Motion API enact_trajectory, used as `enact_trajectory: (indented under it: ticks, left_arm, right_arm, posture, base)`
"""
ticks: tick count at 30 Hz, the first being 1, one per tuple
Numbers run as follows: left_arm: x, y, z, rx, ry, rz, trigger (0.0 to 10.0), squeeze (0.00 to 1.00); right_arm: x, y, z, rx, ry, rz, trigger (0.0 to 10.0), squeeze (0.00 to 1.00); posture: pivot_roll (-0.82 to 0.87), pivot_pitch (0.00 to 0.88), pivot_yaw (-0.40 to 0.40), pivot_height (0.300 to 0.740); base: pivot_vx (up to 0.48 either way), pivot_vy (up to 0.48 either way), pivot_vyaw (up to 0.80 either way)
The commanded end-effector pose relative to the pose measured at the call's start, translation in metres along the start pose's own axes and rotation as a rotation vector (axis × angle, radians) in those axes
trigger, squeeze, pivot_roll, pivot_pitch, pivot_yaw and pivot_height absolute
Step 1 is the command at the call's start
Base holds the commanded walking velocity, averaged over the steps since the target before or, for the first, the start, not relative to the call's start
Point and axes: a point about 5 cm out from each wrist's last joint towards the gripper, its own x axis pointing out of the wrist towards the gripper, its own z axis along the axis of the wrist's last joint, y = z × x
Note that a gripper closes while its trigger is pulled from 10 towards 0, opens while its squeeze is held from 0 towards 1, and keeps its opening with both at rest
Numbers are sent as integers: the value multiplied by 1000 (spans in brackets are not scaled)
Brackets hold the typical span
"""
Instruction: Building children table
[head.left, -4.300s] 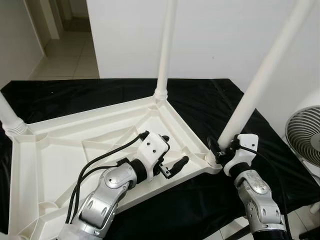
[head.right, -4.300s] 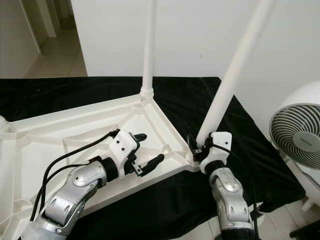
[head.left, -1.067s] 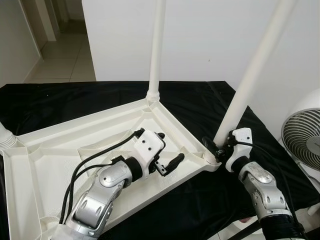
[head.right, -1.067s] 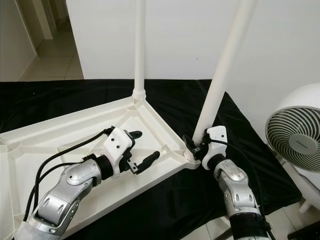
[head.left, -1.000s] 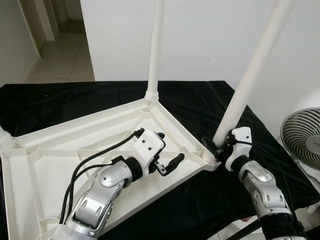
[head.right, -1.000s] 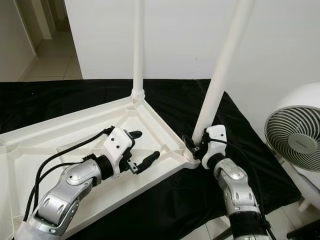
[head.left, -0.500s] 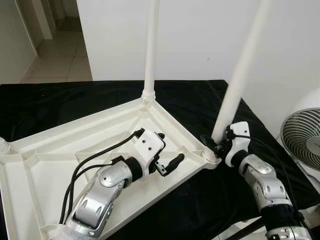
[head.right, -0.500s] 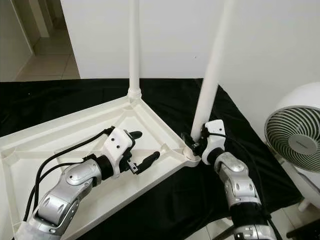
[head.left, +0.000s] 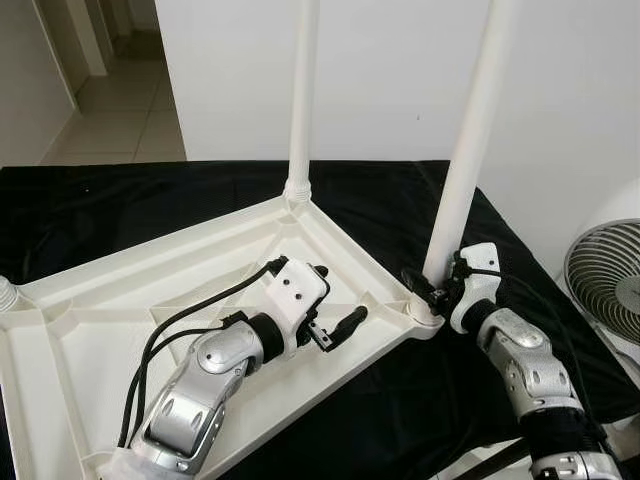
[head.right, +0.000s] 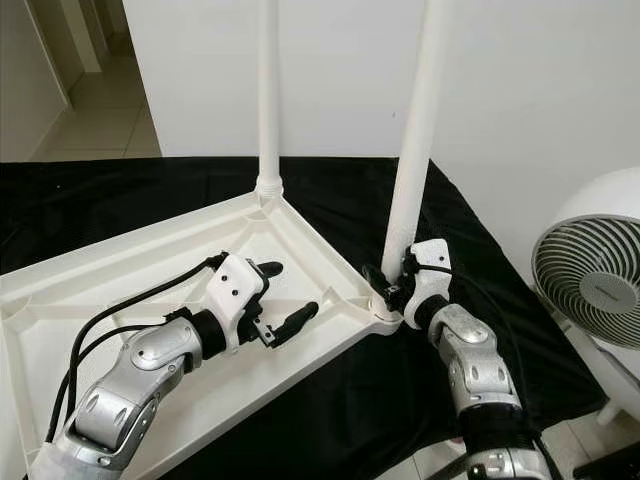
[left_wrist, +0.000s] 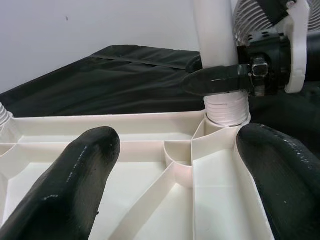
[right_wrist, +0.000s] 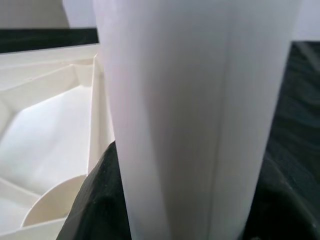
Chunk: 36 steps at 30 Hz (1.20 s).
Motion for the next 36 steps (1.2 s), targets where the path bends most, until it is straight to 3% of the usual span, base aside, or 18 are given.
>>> enact_trajectory:
  ticks: [1, 4, 17, 30, 36]
  left_arm:
    - [0, 1, 5, 5, -16, 24, 10000, 0]
    - [-1, 1, 5, 3, -18, 25, 10000, 0]
    - [-1, 3, 6, 11, -16, 20, 10000, 0]
    - [-2, 4, 7, 10, -17, 30, 10000, 0]
    - [-2, 5, 8, 12, -16, 27, 10000, 0]
  right_arm:
    - [-36, 11, -86, 105, 334, -63, 10000, 0]
    - [-46, 18, -89, 134, 208, -149, 10000, 0]
    - [-63, 24, -107, 208, 156, -244, 10000, 0]
    - [-76, 39, -105, 65, 47, -235, 10000, 0]
    - [-78, 41, -108, 82, 42, -261, 10000, 0]
  posture:
    - [43, 95, 21, 740]
    - [41, 95, 25, 740]
    - [44, 92, 35, 740]
    - [48, 92, 40, 740]
    - [50, 92, 48, 740]
  base:
    - [0, 0, 0]
    - [0, 0, 0]
    - [0, 0, 0]
    - [0, 0, 0]
    - [0, 0, 0]
